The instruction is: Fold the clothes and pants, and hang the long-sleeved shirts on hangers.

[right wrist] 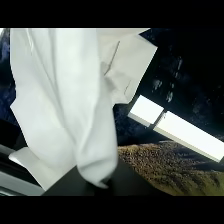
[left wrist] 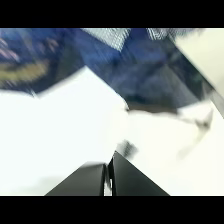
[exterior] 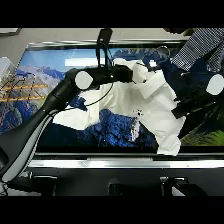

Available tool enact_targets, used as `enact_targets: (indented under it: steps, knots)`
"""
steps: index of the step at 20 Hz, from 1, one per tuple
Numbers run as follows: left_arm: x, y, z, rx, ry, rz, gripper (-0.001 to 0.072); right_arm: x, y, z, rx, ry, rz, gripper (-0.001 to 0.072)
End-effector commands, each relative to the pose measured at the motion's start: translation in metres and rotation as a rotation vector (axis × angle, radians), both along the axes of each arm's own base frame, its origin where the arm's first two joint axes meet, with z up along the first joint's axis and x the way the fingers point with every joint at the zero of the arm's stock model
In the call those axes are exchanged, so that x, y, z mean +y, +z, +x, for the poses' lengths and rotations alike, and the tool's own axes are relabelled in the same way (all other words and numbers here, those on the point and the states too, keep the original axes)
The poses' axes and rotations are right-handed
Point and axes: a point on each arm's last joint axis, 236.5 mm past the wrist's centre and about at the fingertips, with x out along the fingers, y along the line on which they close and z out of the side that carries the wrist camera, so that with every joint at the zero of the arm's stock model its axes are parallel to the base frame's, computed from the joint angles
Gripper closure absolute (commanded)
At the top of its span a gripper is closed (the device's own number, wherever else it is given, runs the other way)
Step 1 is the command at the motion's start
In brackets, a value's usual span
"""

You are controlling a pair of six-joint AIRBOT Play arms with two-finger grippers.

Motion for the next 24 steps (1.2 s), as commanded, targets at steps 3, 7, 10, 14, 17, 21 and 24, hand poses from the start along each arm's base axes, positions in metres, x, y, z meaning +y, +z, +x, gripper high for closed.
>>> enact_targets:
  steps: [3, 7, 10, 14, 17, 21, 24]
  knots:
    - [-0.027, -0.022, -0.032, 0.064, -0.084, 0.039, 0.0688, 0.009, 0.008, 0.012, -0.067, -0.059, 0.056, 0.0695]
    - [-0.036, -0.053, -0.049, 0.18, -0.129, 0.061, 0.0688, 0.009, 0.02, 0.011, -0.116, -0.057, 0.06, 0.0695]
    - [-0.037, -0.053, -0.051, 0.188, -0.135, 0.06, 0.0685, 0.011, 0.034, 0.013, -0.174, -0.055, 0.072, 0.0694]
    - [-0.026, -0.057, -0.057, 0.226, -0.152, 0.096, 0.0452, 0.01, 0.061, 0.019, -0.298, -0.203, 0.14, 0.0694]
    - [-0.012, -0.076, -0.074, 0.315, -0.201, 0.175, 0.0377, 0.006, 0.092, 0.025, -0.432, -0.306, 0.198, 0.0694]
    - [-0.001, -0.078, -0.094, 0.367, -0.247, 0.227, 0.0377, 0.001, 0.155, 0.029, -0.686, -0.4, 0.304, 0.0693]
    - [0.001, -0.062, -0.097, 0.344, -0.248, 0.214, 0.0377, -0.012, 0.18, 0.012, -0.767, -0.461, 0.31, 0.0694]
